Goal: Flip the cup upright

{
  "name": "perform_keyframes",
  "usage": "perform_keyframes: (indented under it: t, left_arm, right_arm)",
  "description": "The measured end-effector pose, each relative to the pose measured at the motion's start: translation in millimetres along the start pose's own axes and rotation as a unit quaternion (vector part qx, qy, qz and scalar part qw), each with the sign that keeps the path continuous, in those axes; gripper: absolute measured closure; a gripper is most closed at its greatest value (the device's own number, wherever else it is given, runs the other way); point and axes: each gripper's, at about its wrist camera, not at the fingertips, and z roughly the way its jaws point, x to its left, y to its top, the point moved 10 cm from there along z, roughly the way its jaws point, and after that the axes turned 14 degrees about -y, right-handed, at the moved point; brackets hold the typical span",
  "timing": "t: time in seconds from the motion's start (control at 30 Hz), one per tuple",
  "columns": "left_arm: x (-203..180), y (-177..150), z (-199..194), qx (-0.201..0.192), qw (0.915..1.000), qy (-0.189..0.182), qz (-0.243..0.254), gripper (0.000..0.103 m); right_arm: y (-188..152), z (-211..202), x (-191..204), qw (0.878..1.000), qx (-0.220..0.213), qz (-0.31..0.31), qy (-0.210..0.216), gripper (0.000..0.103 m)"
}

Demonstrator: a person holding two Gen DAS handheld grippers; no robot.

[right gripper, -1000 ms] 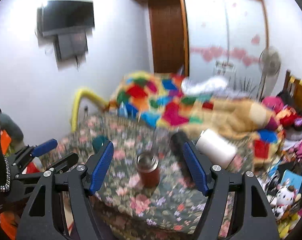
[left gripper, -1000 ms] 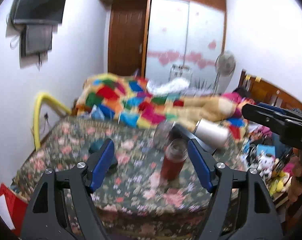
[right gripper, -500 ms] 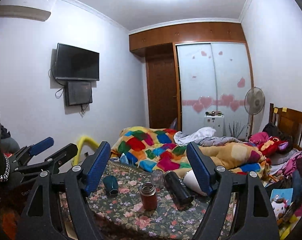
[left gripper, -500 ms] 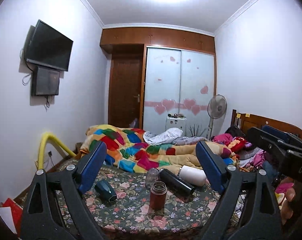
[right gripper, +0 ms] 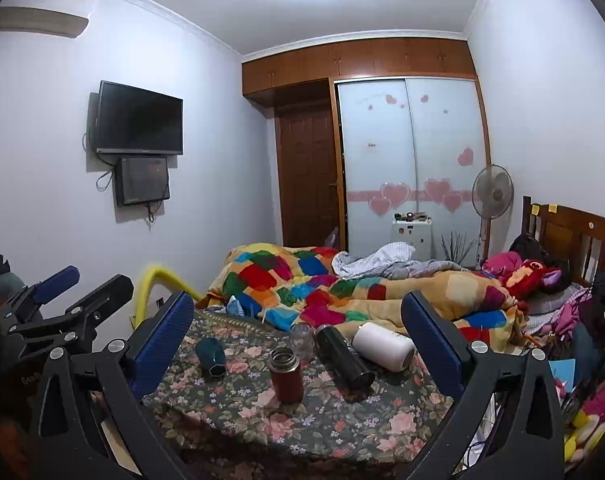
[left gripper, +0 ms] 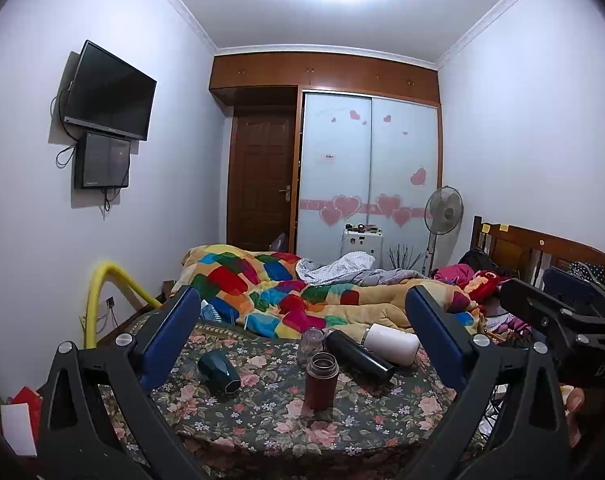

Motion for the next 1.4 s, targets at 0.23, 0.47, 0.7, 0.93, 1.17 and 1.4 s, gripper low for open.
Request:
perform_keyframes:
  t: [0.23, 0.47, 0.7, 0.93, 1.17, 1.4]
  left_arm:
    - [2, -4, 2, 0.006, 1.0000, 0.004, -0.005, 0.000]
    - [5, -8, 5, 0.010, 0.9999, 0.008, -0.007, 0.000]
    - [6, -9, 7, 0.013, 0.9998, 0.010, -0.006, 0.000]
    - [8, -13, 12, 0.019, 0.9997, 0.009, -0.007, 0.000]
    - [9, -16, 16, 0.023, 0.9997, 0.008, -0.010, 0.000]
    - [10, -17, 18, 0.025, 0.9996, 0.008, -0.011, 0.000]
  right_arm:
    - [-5, -10, -1, 1.000, 0.002, -0.002, 0.003, 0.000]
    - [-6, -10, -2, 1.000, 0.006, -0.004, 0.005, 0.000]
    - [-9, -9, -2, 1.000, 0.010, -0.007, 0.006, 0.000]
    - [-10, -9, -3, 1.000, 0.012, -0.010, 0.005, 0.000]
    - [-10, -7, -3, 1.000, 0.017, -0.012, 0.005, 0.000]
    - [-10, -6, -5, 1.000, 0.019, -0.012, 0.006, 0.000]
